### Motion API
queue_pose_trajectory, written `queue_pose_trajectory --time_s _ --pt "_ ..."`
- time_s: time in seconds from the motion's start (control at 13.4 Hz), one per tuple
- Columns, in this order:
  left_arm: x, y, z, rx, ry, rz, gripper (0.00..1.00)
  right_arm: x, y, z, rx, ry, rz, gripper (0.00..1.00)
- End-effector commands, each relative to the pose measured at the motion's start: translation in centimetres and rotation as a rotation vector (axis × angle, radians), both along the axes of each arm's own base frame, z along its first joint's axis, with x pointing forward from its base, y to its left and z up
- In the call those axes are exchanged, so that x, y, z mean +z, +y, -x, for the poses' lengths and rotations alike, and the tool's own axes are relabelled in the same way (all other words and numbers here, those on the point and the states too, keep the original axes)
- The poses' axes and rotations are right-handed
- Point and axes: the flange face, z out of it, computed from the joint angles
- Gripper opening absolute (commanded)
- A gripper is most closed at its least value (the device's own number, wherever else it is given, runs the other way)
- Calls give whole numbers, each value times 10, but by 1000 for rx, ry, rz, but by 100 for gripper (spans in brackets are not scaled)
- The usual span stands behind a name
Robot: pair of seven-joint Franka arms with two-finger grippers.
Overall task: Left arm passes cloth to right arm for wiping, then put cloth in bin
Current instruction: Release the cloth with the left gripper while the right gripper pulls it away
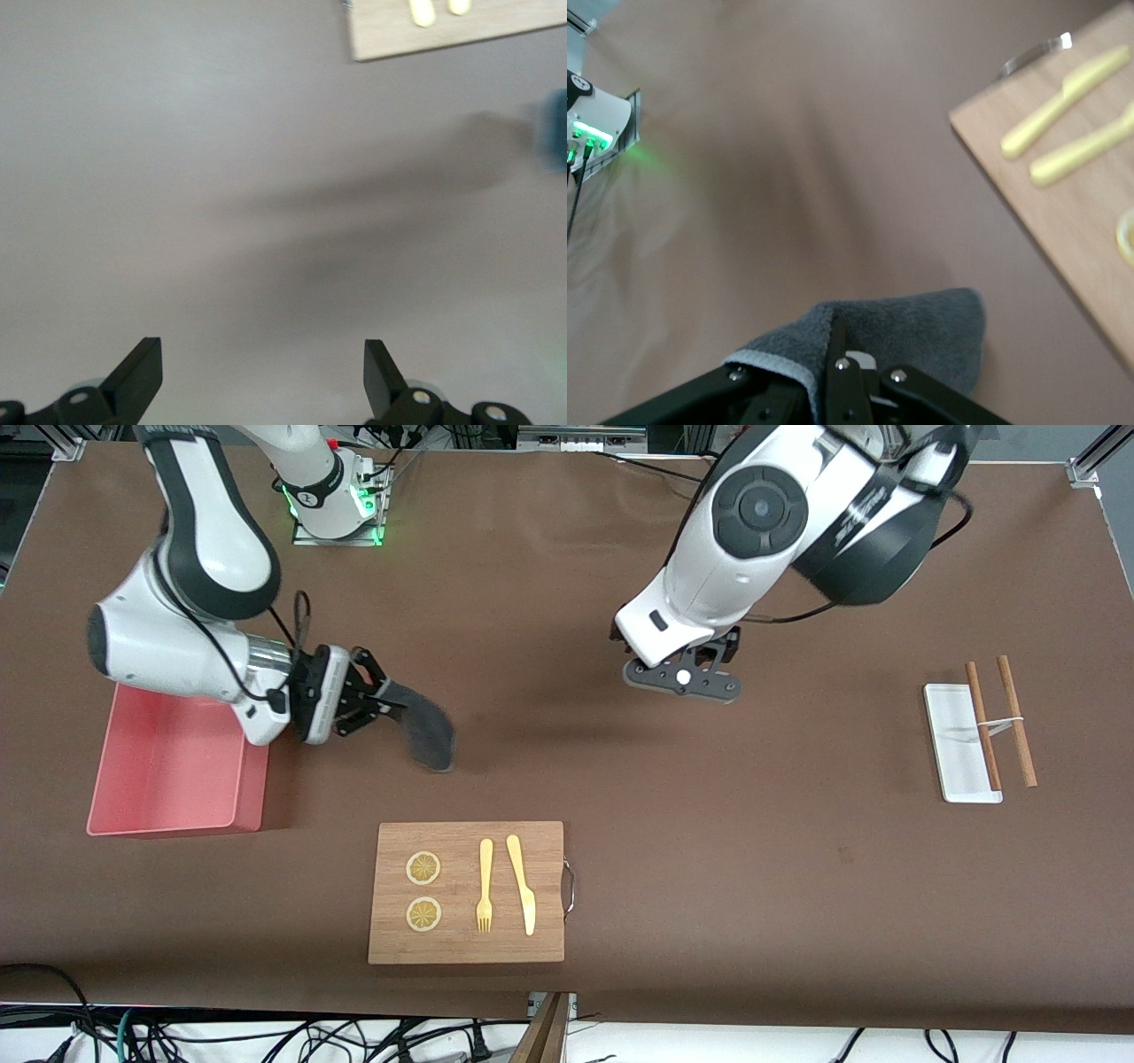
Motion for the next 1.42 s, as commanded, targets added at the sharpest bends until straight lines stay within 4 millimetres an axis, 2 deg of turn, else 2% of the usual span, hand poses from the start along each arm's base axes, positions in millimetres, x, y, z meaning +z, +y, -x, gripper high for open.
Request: queue_pose_trajectory --time_s 0.0,0.15,0.22,0.37,0.52,0.6,0.82,0.9,1.05,1.12,1.2,1.34 --pt "14 64 -17 82 8 -83 100 29 -39 21 -87 104 125 0" --pt "22 126 -24 134 93 -138 100 48 -70 25 -174 150 266 0" --pt "23 147 -24 104 127 -145 100 56 -77 27 -220 176 345 0" --pt "21 184 -32 66 163 -131 100 74 -87 26 -314 197 464 0" --pt "21 220 -41 11 175 -100 100 83 -92 25 -447 231 558 0" --pt "22 241 -48 -21 170 -72 100 83 -93 26 -506 259 583 0" --pt "17 288 -66 -119 131 -7 100 83 -93 28 -724 330 649 0" --pt "22 295 -68 -179 97 0 100 82 -93 28 -786 337 681 0" --pt "19 309 -67 -202 95 -20 100 78 -96 24 -821 334 693 0" --pt "22 308 -61 -209 73 -56 100 77 -100 22 -823 323 695 0" --pt "25 315 -57 -189 33 -58 100 75 -104 21 -823 309 718 0" --pt "23 322 -43 -141 -83 9 100 70 -107 19 -835 288 753 0"
